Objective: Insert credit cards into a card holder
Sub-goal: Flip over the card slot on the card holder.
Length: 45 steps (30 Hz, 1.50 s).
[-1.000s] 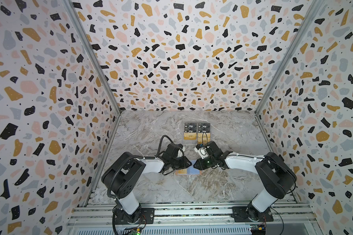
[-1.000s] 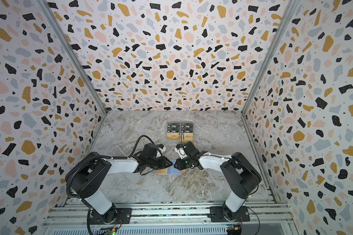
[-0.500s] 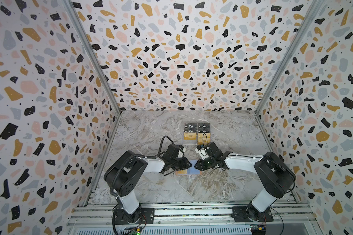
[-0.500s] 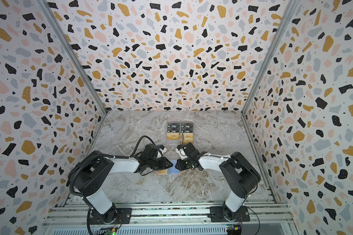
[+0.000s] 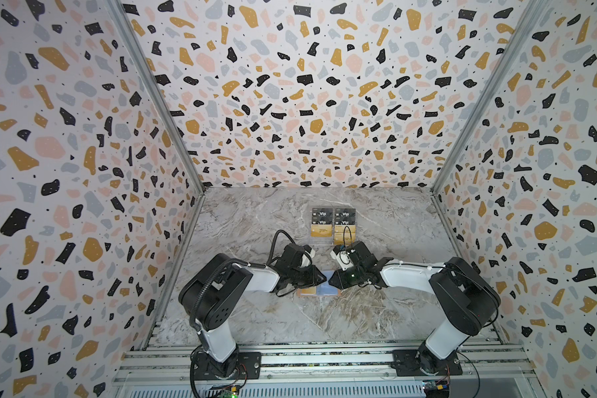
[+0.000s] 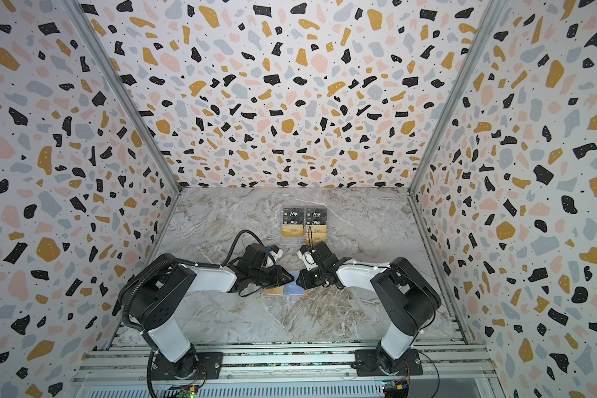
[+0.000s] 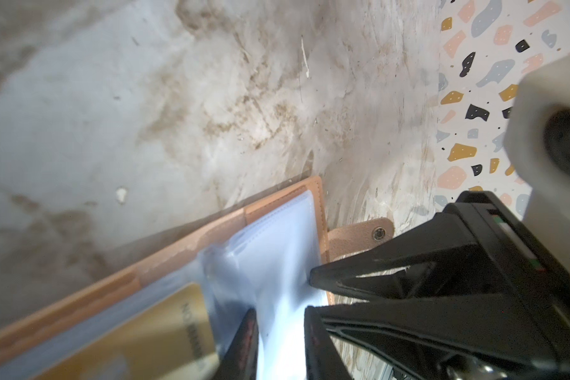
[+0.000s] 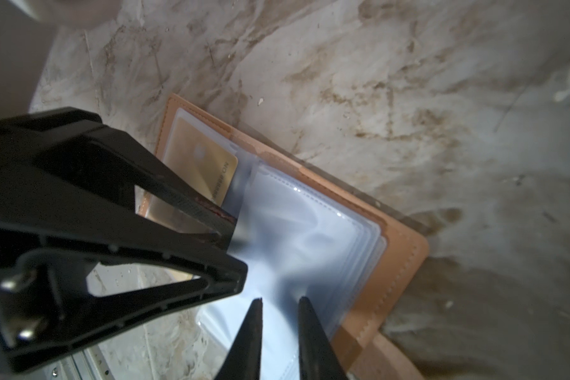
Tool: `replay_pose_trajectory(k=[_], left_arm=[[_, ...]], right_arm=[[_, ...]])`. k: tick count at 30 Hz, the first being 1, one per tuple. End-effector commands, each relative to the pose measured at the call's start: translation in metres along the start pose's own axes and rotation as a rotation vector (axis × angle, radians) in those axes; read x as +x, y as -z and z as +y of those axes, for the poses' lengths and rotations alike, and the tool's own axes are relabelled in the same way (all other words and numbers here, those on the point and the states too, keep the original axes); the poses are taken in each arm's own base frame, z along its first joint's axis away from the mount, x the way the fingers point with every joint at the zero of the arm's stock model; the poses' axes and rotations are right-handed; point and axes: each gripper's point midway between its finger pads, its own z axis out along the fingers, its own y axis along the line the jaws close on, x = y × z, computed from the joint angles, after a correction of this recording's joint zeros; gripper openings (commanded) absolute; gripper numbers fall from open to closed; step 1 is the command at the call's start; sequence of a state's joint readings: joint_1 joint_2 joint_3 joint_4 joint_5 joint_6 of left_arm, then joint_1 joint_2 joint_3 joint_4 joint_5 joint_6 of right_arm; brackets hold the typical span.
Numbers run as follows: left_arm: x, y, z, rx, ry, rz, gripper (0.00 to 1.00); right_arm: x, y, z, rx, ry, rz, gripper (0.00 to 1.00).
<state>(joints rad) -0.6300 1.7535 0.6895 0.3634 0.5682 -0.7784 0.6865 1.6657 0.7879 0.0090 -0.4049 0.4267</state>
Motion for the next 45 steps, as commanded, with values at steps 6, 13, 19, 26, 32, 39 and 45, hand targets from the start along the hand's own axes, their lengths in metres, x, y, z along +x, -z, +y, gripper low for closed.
replay_pose_trajectory(k=[6,13,19,26,32,39,45], left_arm=[[0.009,-0.005,-0.006,0.073,0.037,0.010,0.19],[0.008,-0.002,-0.007,0.063,0.041,-0.006,0.07],[0.007,0.001,-0.007,0.062,0.035,-0.019,0.02],[0.008,0.007,-0.015,0.101,0.023,-0.038,0.00],[0.010,0.013,-0.020,0.128,0.002,-0.055,0.00],[0.013,0.013,-0.020,0.144,-0.003,-0.048,0.00],[0.016,0.014,-0.020,0.150,-0.006,-0.046,0.00]], right_arm=[[0.016,-0.002,-0.008,0.027,-0.035,0.044,0.22],[-0.004,0.015,0.000,0.005,-0.044,-0.033,0.22],[-0.015,0.030,-0.005,-0.010,-0.087,-0.095,0.22],[-0.013,0.033,-0.011,-0.011,-0.124,-0.100,0.22],[-0.006,0.029,-0.013,-0.018,-0.136,-0.082,0.22],[-0.004,0.026,-0.006,-0.026,-0.119,-0.062,0.22],[0.002,0.019,-0.002,-0.030,-0.117,-0.029,0.22]])
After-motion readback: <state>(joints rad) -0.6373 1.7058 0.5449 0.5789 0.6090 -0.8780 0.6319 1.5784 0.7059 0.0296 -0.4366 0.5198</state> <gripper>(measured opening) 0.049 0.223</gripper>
